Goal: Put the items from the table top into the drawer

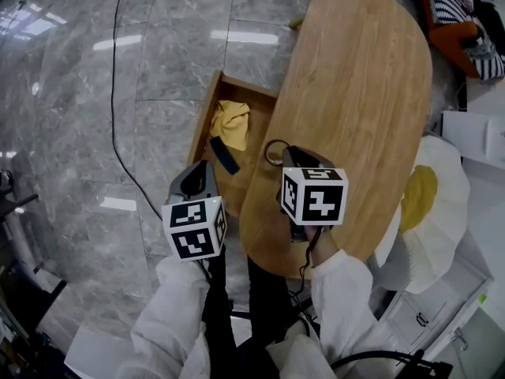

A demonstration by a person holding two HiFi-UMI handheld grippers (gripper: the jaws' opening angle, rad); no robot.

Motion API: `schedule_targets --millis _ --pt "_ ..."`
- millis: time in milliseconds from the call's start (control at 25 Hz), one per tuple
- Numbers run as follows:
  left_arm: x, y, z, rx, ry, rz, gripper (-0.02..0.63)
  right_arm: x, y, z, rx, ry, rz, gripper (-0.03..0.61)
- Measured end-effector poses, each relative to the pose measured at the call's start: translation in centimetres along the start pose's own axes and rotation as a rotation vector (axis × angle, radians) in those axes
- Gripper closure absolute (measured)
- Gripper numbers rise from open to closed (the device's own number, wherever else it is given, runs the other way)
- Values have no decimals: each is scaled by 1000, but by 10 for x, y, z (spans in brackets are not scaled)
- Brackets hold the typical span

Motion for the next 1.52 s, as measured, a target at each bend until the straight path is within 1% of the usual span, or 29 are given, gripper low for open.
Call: schedule_targets --millis 160,440,600,800,920,1000,1160,1520 --pt "-3 22 -17 3 5 14 614 -3 13 -26 4 3 15 492" --pt "13 66 -38 6 19 68 614 -3 51 -70 18 -19 39 492" --pt "18 96 -46 4 39 61 614 -2 82 -95 19 -35 45 492" --pt "32 135 -47 -6 7 56 614 2 115 -125 44 -62 47 492" --pt "36 150 -50 9 19 58 614 1 125 -136 60 -52 22 492" --pt "38 154 -52 16 39 54 614 6 127 -142 63 -18 14 492" --pt "49 154 -55 22 36 61 614 19 122 -150 70 13 14 492" --pt "68 143 -75 30 37 57 614 44 104 -149 67 -18 25 492"
Point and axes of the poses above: the fingertips, and each gripper's own axes: y backward along the fingers, z to its right, x out of its top, the point moved 2 cm from there along y, backward along the fingers, and after that the axes turned 3 degrees about x, right-handed, at the moved point
